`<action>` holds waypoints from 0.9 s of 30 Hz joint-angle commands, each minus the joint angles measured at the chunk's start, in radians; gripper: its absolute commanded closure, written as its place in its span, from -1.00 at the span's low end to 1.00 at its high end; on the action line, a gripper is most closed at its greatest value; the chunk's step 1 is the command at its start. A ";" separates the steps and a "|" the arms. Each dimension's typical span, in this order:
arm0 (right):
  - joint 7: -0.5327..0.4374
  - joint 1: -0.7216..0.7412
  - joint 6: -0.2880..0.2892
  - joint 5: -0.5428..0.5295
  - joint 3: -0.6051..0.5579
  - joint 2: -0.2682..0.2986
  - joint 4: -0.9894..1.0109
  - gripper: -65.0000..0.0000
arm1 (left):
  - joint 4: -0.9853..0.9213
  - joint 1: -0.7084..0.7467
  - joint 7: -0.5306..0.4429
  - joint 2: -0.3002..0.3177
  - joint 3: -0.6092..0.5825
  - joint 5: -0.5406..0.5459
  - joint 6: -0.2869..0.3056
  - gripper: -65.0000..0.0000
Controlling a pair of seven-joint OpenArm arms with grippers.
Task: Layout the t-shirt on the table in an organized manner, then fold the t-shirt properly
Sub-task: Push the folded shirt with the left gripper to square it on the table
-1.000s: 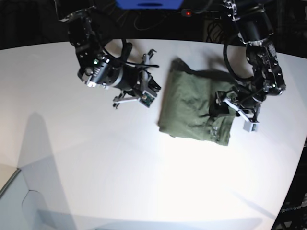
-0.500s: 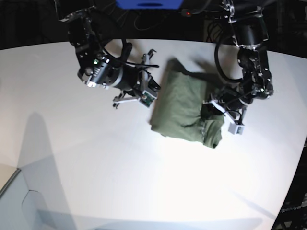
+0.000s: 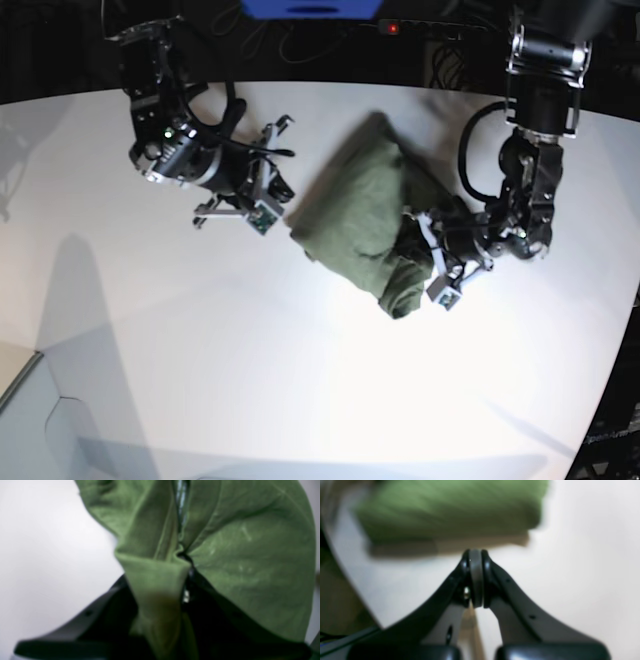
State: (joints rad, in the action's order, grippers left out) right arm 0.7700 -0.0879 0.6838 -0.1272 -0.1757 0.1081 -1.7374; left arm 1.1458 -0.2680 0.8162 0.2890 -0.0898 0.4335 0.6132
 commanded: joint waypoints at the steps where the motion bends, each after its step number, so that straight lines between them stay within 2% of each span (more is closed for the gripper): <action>1: -0.024 0.012 0.003 -0.013 0.031 0.002 -0.020 1.00 | 0.007 -0.046 0.010 0.016 -0.032 -0.015 -0.005 0.99; 4: -0.024 0.010 0.003 -0.013 0.133 0.000 -0.020 1.00 | -0.002 -0.123 0.002 0.020 -0.140 -0.026 -0.005 0.99; 8: -0.024 0.006 0.003 -0.015 0.264 -0.002 -0.020 1.00 | 0.007 -0.205 -0.047 0.006 -0.299 -0.120 -0.003 0.99; 12: -0.024 -0.013 0.003 -0.015 0.376 -0.002 -0.020 1.00 | 0.009 -0.254 -0.090 -0.049 -0.459 -0.195 0.001 0.99; 14: -0.024 -0.031 0.003 -0.015 0.422 -0.002 -0.019 1.00 | 0.009 -0.264 -0.126 -0.080 -0.519 -0.239 0.037 0.99; 17: -0.025 -0.052 0.007 -0.015 0.468 -0.002 -0.019 1.00 | 0.000 -0.268 -0.146 -0.146 -0.546 -0.344 0.080 0.99; 20: -0.025 -0.071 0.007 -0.015 0.508 -0.002 -0.020 1.00 | -0.002 -0.265 -0.154 -0.201 -0.551 -0.490 0.083 0.99; 23: -0.028 -0.082 0.007 -0.016 0.532 -0.002 -0.020 1.00 | -0.002 -0.262 -0.157 -0.228 -0.555 -0.595 0.084 0.98; 27: -0.028 -0.086 0.007 -0.018 0.542 -0.002 -0.020 1.00 | -0.002 -0.262 -0.148 -0.241 -0.549 -0.661 0.085 0.97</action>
State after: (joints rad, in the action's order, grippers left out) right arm 0.7628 -0.1822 0.6846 -0.1310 0.3618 0.0990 -1.7393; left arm 1.1275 -0.4988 0.6746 0.0544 -0.6479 -0.2241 0.7036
